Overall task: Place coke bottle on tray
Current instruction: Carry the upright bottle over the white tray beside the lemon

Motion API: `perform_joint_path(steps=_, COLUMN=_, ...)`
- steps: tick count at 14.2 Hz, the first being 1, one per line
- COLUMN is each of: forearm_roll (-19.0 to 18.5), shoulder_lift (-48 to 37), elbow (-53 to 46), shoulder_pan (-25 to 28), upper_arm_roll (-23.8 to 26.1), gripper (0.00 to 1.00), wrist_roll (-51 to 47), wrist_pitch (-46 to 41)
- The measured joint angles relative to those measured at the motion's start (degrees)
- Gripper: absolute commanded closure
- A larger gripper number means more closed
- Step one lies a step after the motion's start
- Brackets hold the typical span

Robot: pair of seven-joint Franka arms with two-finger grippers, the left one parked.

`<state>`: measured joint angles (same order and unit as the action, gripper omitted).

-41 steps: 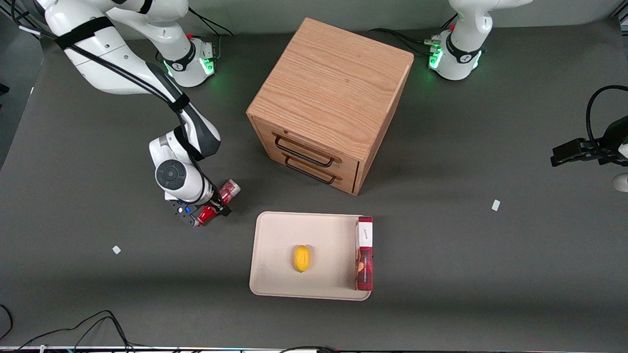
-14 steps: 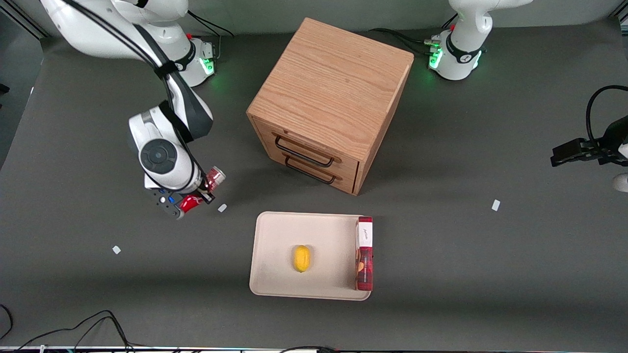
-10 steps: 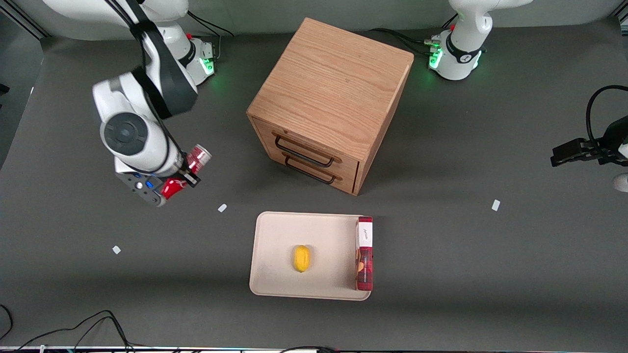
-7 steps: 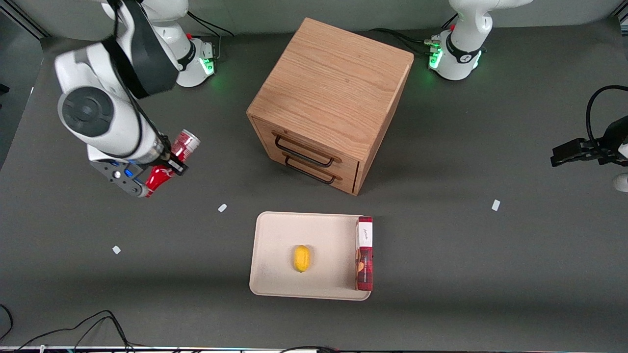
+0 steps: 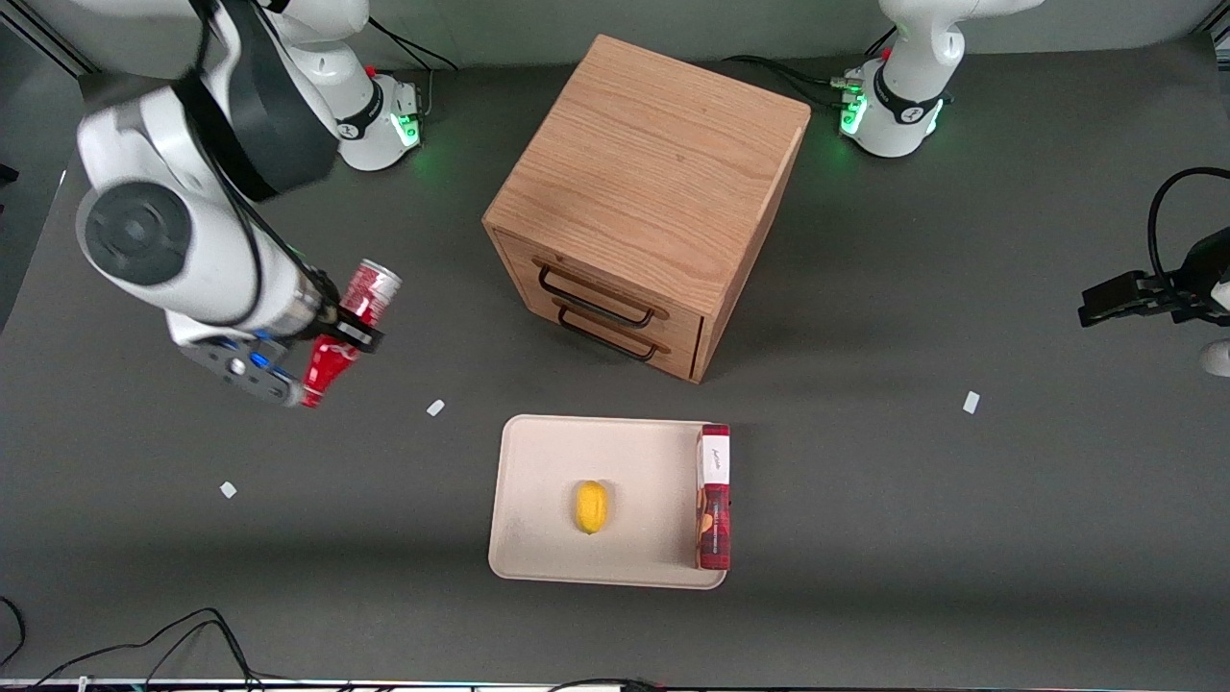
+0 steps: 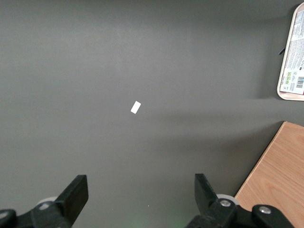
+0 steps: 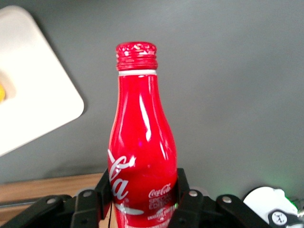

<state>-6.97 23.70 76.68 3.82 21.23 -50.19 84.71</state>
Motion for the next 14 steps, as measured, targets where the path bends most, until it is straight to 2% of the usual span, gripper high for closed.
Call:
perform_joint_path(steps=6, forearm_roll=-5.1, shoulder_lift=16.4, elbow=-8.1, shoulder_pan=6.7, upper_arm_roll=-0.5, gripper=1.00, wrist_roll=11.5, wrist_pitch=4.8)
perform_joint_path(steps=9, forearm_roll=-5.7, shoulder_lift=22.1, elbow=-11.4, shoulder_pan=8.2, upper_arm_roll=-1.3, gripper=1.00, wrist_roll=12.5, wrist_pitch=11.1)
perform_joint_path(steps=14, forearm_roll=-5.7, shoulder_lift=26.8, elbow=-12.4, shoulder_pan=11.1, upper_arm_roll=-4.6, gripper=1.00, wrist_roll=12.6, wrist_pitch=21.3)
